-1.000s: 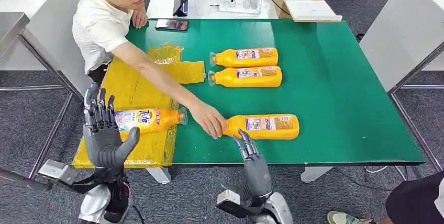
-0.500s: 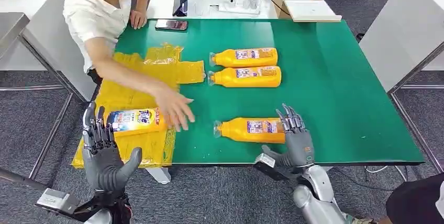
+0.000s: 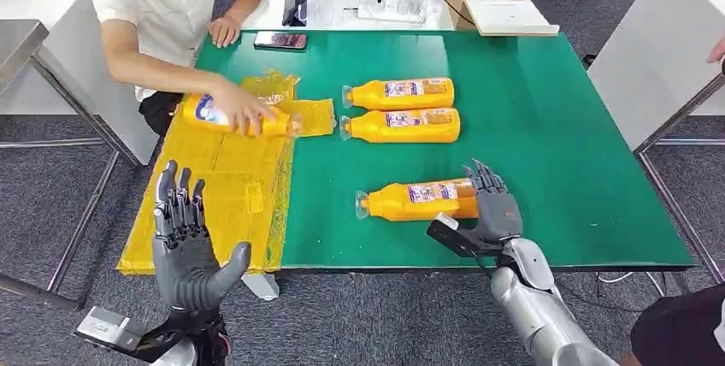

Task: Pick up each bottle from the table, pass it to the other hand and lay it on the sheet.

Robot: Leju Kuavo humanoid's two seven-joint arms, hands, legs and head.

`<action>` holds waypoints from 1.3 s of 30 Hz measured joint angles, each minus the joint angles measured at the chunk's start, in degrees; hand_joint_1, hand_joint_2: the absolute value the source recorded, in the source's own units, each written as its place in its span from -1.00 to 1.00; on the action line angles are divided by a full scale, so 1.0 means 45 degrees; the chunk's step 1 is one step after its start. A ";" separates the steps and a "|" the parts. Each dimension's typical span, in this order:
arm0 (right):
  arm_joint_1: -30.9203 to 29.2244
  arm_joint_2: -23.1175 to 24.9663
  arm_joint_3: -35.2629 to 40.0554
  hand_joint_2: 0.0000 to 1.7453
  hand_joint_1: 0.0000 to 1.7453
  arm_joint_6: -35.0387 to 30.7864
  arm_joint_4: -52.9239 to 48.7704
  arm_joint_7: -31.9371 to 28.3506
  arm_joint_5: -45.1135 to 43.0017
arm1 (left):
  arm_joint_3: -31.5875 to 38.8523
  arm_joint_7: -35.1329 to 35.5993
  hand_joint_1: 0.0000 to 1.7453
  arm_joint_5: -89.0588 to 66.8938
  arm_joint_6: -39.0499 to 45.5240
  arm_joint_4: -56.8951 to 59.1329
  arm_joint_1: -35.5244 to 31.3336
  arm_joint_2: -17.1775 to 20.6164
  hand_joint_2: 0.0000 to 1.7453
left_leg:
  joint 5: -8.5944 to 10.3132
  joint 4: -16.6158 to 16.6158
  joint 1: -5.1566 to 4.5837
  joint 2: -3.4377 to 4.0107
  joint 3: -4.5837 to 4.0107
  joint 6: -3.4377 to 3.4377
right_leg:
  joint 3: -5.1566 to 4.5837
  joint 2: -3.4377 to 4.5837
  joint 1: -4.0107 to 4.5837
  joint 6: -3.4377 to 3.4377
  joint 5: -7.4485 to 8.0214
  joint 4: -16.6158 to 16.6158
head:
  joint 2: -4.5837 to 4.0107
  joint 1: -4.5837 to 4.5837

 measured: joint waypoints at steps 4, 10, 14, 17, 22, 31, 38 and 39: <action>-0.0351 0.0053 0.0019 1.00 -1.00 0.0601 0.0732 0.0067 0.0203 | -0.0136 0.0029 -1.00 0.0180 -0.0146 0.0078 -0.0112 0.0000 1.00 | 0.0000 0.0000 0.0003 0.0002 -0.0001 -0.0001 | 0.0000 0.0000 0.0002 -0.0001 0.0000 0.0000 | 0.0000 0.0000; -0.1100 0.0131 0.0374 1.00 -0.94 0.1689 0.1577 0.0689 0.0893 | -0.0252 0.0068 -1.00 0.0282 -0.0320 0.0141 -0.0306 0.0000 1.00 | -0.0001 0.0000 0.0002 0.0035 0.0038 -0.0001 | 0.0025 0.0004 0.0001 -0.0001 0.0001 -0.0005 | 0.0000 0.0004; -0.1458 0.0136 0.0626 1.00 -0.94 0.2092 0.1927 0.0690 0.1063 | -0.0325 0.0073 -1.00 0.0320 -0.0398 0.0150 -0.0402 0.0005 1.00 | -0.0002 0.0000 0.0001 0.0037 0.0068 0.0000 | 0.0050 0.0004 0.0001 -0.0001 0.0002 -0.0008 | -0.0004 0.0000; -0.1569 0.0136 0.0748 1.00 0.78 0.2132 0.2069 0.0641 0.1107 | -0.0354 0.0073 -1.00 0.0321 -0.0408 0.0151 -0.0438 0.0005 1.00 | -0.0002 0.0000 0.0001 0.0039 0.0079 0.0000 | 0.0061 0.0004 0.0002 -0.0001 0.0004 -0.0007 | -0.0005 0.0000; -0.1625 0.0146 0.0884 1.00 0.98 0.2229 0.2248 0.0354 0.1098 | -0.0374 0.0068 -1.00 0.0403 -0.0467 0.0165 -0.0479 0.0005 1.00 | -0.0001 0.0000 0.0003 0.0040 0.0082 -0.0001 | 0.0062 0.0004 0.0004 -0.0002 0.0006 -0.0005 | 0.0000 0.0000; -0.1922 0.0102 0.0981 1.00 1.00 0.2821 0.2506 -0.0034 0.0957 | -0.0374 0.0058 -1.00 0.0413 -0.0641 0.0276 -0.0616 0.0010 1.00 | -0.0002 0.0000 0.0002 0.0042 0.0094 -0.0001 | 0.0072 0.0006 0.0004 -0.0002 0.0005 -0.0008 | -0.0005 0.0005; -0.2033 -0.0034 0.0981 1.00 1.00 0.3608 0.2574 -0.0297 0.0315 | -0.0374 0.0058 -1.00 0.0476 -0.0787 0.0393 -0.0685 0.0010 1.00 | -0.0007 -0.0001 0.0002 0.0043 0.0128 -0.0005 | 0.0096 0.0007 0.0005 -0.0004 0.0001 -0.0011 | -0.0005 0.0005; -0.2027 -0.0044 0.0971 1.00 1.00 0.3608 0.2573 -0.0404 0.0145 | -0.0374 0.0039 -1.00 0.0447 -0.0768 0.0393 -0.0685 0.0010 1.00 | -0.0007 -0.0001 0.0002 0.0043 0.0128 -0.0005 | 0.0099 0.0007 0.0005 -0.0004 0.0001 -0.0010 | -0.0005 0.0000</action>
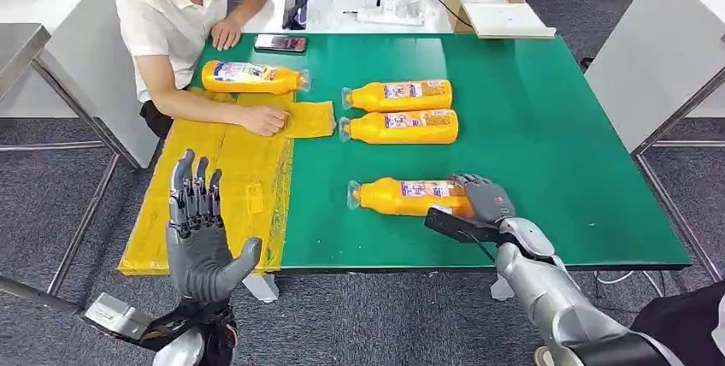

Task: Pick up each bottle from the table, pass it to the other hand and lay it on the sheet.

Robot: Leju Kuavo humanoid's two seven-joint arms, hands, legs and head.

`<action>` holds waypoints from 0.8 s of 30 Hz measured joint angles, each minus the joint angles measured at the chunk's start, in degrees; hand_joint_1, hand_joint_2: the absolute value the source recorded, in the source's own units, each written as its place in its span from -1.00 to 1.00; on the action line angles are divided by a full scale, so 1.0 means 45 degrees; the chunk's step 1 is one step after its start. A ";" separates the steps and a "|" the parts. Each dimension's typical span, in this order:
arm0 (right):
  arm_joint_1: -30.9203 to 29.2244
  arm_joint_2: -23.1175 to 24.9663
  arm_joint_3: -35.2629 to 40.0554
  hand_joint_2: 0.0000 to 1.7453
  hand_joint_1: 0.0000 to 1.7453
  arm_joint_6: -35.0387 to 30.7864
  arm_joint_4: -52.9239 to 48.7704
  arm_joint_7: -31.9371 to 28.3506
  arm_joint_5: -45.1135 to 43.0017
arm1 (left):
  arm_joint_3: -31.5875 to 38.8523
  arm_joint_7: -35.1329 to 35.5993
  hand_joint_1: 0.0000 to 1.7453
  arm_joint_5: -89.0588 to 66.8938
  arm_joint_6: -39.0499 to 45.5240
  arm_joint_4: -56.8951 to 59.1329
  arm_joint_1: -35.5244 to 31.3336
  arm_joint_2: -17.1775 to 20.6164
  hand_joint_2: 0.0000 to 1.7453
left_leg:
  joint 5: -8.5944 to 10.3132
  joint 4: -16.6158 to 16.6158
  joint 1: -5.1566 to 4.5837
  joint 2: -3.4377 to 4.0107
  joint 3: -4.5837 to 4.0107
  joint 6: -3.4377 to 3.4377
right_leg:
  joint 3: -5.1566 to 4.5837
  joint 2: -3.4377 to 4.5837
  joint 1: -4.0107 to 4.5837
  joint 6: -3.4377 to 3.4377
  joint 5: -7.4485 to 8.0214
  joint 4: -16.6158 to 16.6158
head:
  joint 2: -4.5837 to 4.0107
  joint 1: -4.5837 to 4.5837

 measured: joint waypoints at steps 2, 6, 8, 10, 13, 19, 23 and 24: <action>0.0066 0.0005 -0.0078 1.00 1.00 -0.0098 0.0000 -0.0375 -0.0535 | 0.0005 -0.0034 -1.00 -0.0161 0.0310 0.0000 0.0000 0.0005 1.00 | 0.0000 0.0000 0.0000 0.0002 -0.0001 0.0000 | 0.0004 0.0000 0.0000 0.0000 0.0001 0.0000 | 0.0005 0.0005; 0.0744 0.0292 -0.0773 1.00 1.00 -0.1089 -0.0302 -0.1818 -0.2449 | 0.0297 0.1154 -1.00 0.0277 0.1498 0.0083 -0.0002 0.0000 1.00 | 0.0001 0.0000 0.0001 -0.0005 -0.0008 0.0000 | 0.0004 -0.0003 0.0001 0.0001 0.0001 0.0003 | 0.0000 0.0000; 0.1466 0.0592 -0.1204 1.00 1.00 -0.1311 -0.1138 -0.2243 -0.3358 | 0.0577 0.2441 -1.00 0.0862 0.1827 0.0455 -0.0017 0.0005 1.00 | 0.0000 0.0000 0.0009 -0.0005 -0.0024 -0.0001 | -0.0013 -0.0002 0.0007 0.0001 0.0001 0.0005 | 0.0005 -0.0005; 0.2326 0.0885 -0.1409 1.00 1.00 -0.1326 -0.2281 -0.2370 -0.4222 | 0.0718 0.3413 -1.00 0.1967 0.1459 0.0946 -0.0023 0.0000 1.00 | 0.0001 -0.0002 0.0016 -0.0026 -0.0045 -0.0003 | -0.0024 -0.0004 0.0013 -0.0001 -0.0004 0.0008 | 0.0000 0.0000; 0.3675 0.1402 -0.1438 1.00 1.00 -0.1331 -0.4522 -0.2462 -0.5258 | 0.0806 0.4231 -1.00 0.2787 0.1088 0.1655 0.0129 0.0010 1.00 | 0.0002 -0.0003 0.0022 -0.0042 -0.0101 -0.0004 | -0.0074 -0.0005 0.0017 -0.0003 -0.0007 0.0017 | 0.0000 -0.0005; 0.5314 0.2201 -0.1063 1.00 1.00 -0.1827 -0.7710 -0.2788 -0.6105 | 0.0574 0.4294 -1.00 0.2939 0.0570 0.2176 0.0380 0.0044 1.00 | 0.0000 -0.0003 0.0017 -0.0047 -0.0145 -0.0003 | -0.0112 -0.0006 0.0008 -0.0002 -0.0009 0.0013 | 0.0005 0.0000; 0.5627 0.2618 -0.0395 1.00 1.00 -0.1938 -0.8635 -0.2817 -0.6280 | 0.0088 0.3949 -1.00 0.2632 -0.0339 0.2195 0.0437 0.0199 1.00 | -0.0001 -0.0003 0.0011 -0.0036 -0.0141 -0.0003 | -0.0115 -0.0004 0.0003 -0.0002 -0.0009 0.0008 | 0.0005 0.0000; 0.5658 0.2667 -0.0237 1.00 1.00 -0.1918 -0.8704 -0.2821 -0.6294 | -0.0015 0.3871 -1.00 0.2564 -0.0472 0.2195 0.0442 0.0252 1.00 | -0.0001 -0.0003 0.0011 -0.0046 -0.0142 -0.0004 | -0.0114 -0.0006 0.0003 -0.0002 -0.0009 0.0008 | 0.0005 0.0005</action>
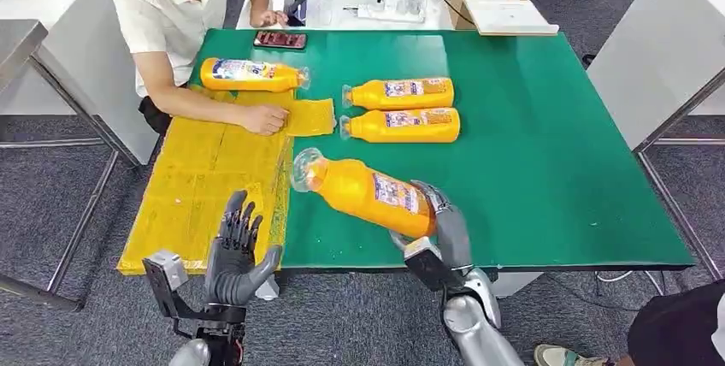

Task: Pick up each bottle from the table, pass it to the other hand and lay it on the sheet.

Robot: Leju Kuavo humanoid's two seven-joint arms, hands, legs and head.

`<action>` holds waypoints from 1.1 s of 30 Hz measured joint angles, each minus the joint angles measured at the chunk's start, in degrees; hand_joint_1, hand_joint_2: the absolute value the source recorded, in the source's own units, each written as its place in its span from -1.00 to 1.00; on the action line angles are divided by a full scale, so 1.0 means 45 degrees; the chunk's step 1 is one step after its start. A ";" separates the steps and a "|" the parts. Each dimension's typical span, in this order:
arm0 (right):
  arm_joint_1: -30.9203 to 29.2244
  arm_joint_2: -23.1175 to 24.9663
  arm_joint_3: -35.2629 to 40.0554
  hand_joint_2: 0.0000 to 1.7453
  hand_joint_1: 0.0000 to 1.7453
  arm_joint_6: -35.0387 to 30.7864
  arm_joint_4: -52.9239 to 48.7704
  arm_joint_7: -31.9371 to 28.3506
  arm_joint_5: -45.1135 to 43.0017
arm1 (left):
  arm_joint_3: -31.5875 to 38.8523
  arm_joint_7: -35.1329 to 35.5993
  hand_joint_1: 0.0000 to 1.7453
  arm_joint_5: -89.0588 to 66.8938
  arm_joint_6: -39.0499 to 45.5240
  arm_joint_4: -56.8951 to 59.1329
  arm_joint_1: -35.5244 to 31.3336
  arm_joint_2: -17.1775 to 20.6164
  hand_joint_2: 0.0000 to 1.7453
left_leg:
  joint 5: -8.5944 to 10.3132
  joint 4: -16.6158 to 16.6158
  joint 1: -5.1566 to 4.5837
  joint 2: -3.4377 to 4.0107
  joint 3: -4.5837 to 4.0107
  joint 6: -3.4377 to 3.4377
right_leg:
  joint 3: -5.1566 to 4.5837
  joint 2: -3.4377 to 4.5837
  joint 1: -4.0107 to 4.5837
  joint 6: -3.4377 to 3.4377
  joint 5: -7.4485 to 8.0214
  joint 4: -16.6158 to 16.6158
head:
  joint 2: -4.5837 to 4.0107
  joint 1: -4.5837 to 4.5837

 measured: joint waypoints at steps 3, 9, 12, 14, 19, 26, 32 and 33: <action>0.0005 0.0232 0.0561 1.00 1.00 0.0402 0.0038 -0.0232 0.0010 | -0.0321 -0.0470 -1.00 -0.0688 -0.0668 -0.0019 0.0009 0.0117 1.00 | 0.0001 0.0000 0.0002 0.0002 0.0000 -0.0001 | 0.0001 0.0001 0.0001 0.0000 0.0002 0.0004 | 0.0000 -0.0005; -0.0166 0.0840 0.1816 1.00 1.00 0.0490 0.0875 -0.0568 0.0214 | -0.0748 -0.0631 -1.00 -0.1112 -0.1107 -0.0117 -0.0048 0.0190 1.00 | 0.0004 0.0000 0.0010 -0.0003 0.0004 -0.0005 | 0.0000 0.0000 0.0009 -0.0002 0.0001 0.0006 | 0.0000 0.0000; -0.0358 0.0932 0.2082 1.00 1.00 0.0500 0.1238 -0.0602 0.0132 | -0.0858 -0.0631 -1.00 -0.1141 -0.1189 -0.0117 -0.0070 0.0248 1.00 | 0.0004 -0.0001 0.0009 0.0003 0.0003 -0.0005 | 0.0000 0.0002 0.0007 -0.0002 0.0001 0.0008 | -0.0005 -0.0004; -0.0420 0.0957 0.2258 1.00 1.00 0.0597 0.1380 -0.0597 0.0078 | -0.0879 -0.0626 -1.00 -0.1175 -0.1262 -0.0117 -0.0087 0.0267 1.00 | 0.0004 -0.0001 0.0006 0.0002 0.0000 -0.0004 | 0.0001 0.0001 0.0003 -0.0002 0.0001 0.0007 | 0.0000 0.0000; -0.0945 0.1380 0.2919 1.00 1.00 0.0548 0.2542 -0.0573 0.0326 | -0.0917 -0.0310 -1.00 -0.1068 -0.1481 -0.0102 -0.0326 0.0282 1.00 | 0.0004 -0.0001 0.0004 0.0000 0.0002 -0.0004 | 0.0000 0.0001 0.0003 -0.0001 0.0002 0.0004 | 0.0000 0.0000; -0.1223 0.1948 0.3851 1.00 1.00 0.0073 0.3785 -0.0661 0.0699 | -0.0835 0.0248 0.68 -0.0096 -0.1525 0.0185 -0.0586 0.0267 1.00 | 0.0005 -0.0001 0.0009 0.0004 0.0004 -0.0005 | -0.0004 0.0002 0.0007 -0.0003 0.0000 0.0010 | -0.0005 -0.0005; -0.1511 0.2132 0.4205 1.00 1.00 -0.0131 0.4497 -0.0772 0.0612 | -0.0665 0.0272 1.00 0.0442 -0.1612 0.0248 -0.0588 0.0267 1.00 | 0.0004 -0.0001 0.0005 0.0005 0.0003 -0.0005 | -0.0005 0.0002 0.0002 -0.0003 0.0000 0.0006 | -0.0005 -0.0005; -0.1552 0.2181 0.4254 1.00 1.00 -0.0199 0.4595 -0.0816 0.0603 | -0.0636 0.0277 1.00 0.0534 -0.1617 0.0257 -0.0588 0.0267 1.00 | 0.0004 -0.0001 0.0004 0.0006 0.0004 -0.0005 | -0.0005 0.0002 0.0002 -0.0003 0.0000 0.0006 | 0.0000 0.0000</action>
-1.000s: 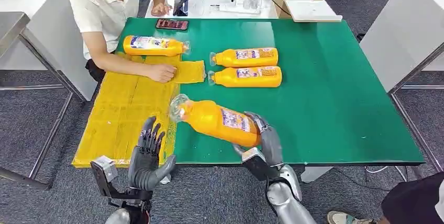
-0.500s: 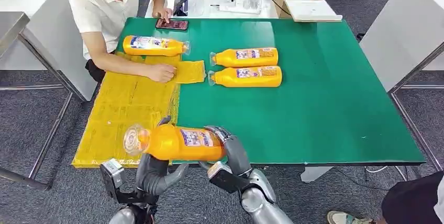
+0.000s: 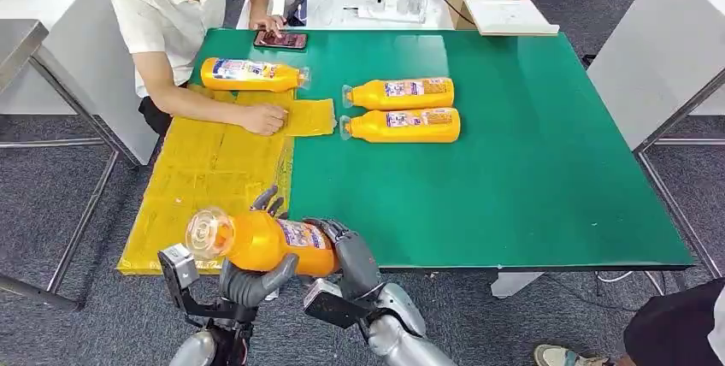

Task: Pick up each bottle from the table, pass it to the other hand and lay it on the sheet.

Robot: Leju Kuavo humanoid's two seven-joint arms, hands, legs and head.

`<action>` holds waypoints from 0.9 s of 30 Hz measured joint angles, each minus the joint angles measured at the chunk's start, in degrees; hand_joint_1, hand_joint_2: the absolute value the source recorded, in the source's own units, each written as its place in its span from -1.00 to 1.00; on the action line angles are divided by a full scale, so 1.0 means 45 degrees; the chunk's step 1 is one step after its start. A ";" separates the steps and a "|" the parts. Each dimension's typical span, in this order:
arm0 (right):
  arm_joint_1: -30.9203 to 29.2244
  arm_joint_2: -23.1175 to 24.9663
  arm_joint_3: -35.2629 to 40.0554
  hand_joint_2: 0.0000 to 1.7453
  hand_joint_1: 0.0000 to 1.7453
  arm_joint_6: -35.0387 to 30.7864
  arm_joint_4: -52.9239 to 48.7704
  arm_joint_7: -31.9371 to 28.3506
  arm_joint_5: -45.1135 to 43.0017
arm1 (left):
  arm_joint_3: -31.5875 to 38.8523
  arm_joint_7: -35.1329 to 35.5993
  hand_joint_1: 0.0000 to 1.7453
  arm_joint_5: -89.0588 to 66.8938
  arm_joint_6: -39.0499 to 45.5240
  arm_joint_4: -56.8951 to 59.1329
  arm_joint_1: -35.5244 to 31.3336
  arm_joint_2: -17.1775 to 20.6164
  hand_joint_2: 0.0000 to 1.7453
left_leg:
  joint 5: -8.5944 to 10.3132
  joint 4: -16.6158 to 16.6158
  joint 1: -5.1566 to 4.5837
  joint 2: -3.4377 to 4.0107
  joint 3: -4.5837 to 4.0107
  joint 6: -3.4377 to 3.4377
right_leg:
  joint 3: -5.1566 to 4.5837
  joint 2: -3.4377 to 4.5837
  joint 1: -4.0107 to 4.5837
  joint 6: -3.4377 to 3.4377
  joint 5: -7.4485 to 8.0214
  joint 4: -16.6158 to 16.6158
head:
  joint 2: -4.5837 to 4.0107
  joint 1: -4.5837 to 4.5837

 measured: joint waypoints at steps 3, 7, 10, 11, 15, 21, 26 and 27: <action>-0.0080 0.0180 0.0146 -1.00 -1.00 -0.0253 0.0258 -0.0054 -0.0025 | 0.0083 0.0000 1.00 0.0253 -0.0019 0.0053 0.0001 0.0000 1.00 | 0.0000 0.0000 0.0000 0.0001 0.0000 0.0000 | 0.0000 0.0000 0.0001 0.0000 0.0000 0.0000 | -0.0005 0.0000; -0.0080 0.0355 0.0540 -1.00 -1.00 -0.0516 0.0525 -0.0054 -0.0054 | 0.0258 -0.0014 1.00 0.0345 0.0049 0.0058 -0.0015 0.0005 1.00 | 0.0000 0.0000 0.0003 0.0002 0.0000 -0.0001 | -0.0006 0.0001 0.0004 -0.0001 -0.0001 0.0002 | 0.0000 0.0005; 0.0130 0.0423 0.0817 -1.00 -1.00 -0.0754 0.0549 -0.0414 -0.0345 | 0.0350 -0.0024 1.00 0.0335 0.0088 0.0053 -0.0009 0.0005 1.00 | 0.0000 0.0000 0.0004 0.0007 -0.0004 -0.0001 | -0.0009 0.0001 0.0004 -0.0001 -0.0001 0.0002 | 0.0000 0.0000; 0.0174 0.0428 0.0889 -1.00 -1.00 -0.0802 0.0549 -0.0471 -0.0413 | 0.0374 -0.0024 1.00 0.0340 0.0097 0.0053 -0.0007 0.0010 1.00 | -0.0001 0.0000 0.0004 0.0007 -0.0005 -0.0001 | -0.0010 0.0001 0.0003 -0.0001 -0.0001 0.0002 | 0.0000 -0.0005; 0.0208 0.0437 0.1030 -1.00 -1.00 -0.0831 0.0549 -0.0530 -0.0476 | 0.0418 -0.0024 1.00 0.0340 0.0102 0.0053 -0.0004 0.0010 1.00 | -0.0001 0.0000 0.0002 0.0008 -0.0005 -0.0001 | -0.0010 0.0001 0.0001 -0.0001 -0.0001 0.0000 | 0.0000 0.0000; 0.0251 0.0486 0.1069 -1.00 -1.00 -0.0831 0.0549 -0.0539 -0.0481 | 0.0491 -0.0024 1.00 0.0340 0.0117 0.0053 0.0002 0.0015 1.00 | 0.0000 0.0000 0.0001 0.0007 -0.0003 0.0000 | -0.0009 0.0001 0.0002 -0.0001 0.0000 0.0000 | 0.0000 0.0000; 0.0771 0.0096 0.1745 -1.00 -1.00 -0.1380 -0.0794 -0.1156 -0.2106 | 0.0515 0.0365 1.00 0.0433 0.0233 0.0292 -0.0429 0.0132 1.00 | 0.0000 0.0000 0.0002 -0.0004 -0.0011 -0.0001 | -0.0016 -0.0001 0.0002 -0.0001 -0.0001 0.0000 | -0.0005 -0.0010; 0.0874 -0.0093 0.2003 -1.00 -1.00 -0.1405 -0.1279 -0.1156 -0.2459 | 0.0520 0.0457 1.00 0.0428 0.0326 0.0477 -0.0645 0.0195 1.00 | 0.0000 0.0000 0.0004 -0.0004 -0.0012 -0.0001 | -0.0016 -0.0001 0.0003 -0.0001 -0.0001 0.0001 | -0.0005 0.0005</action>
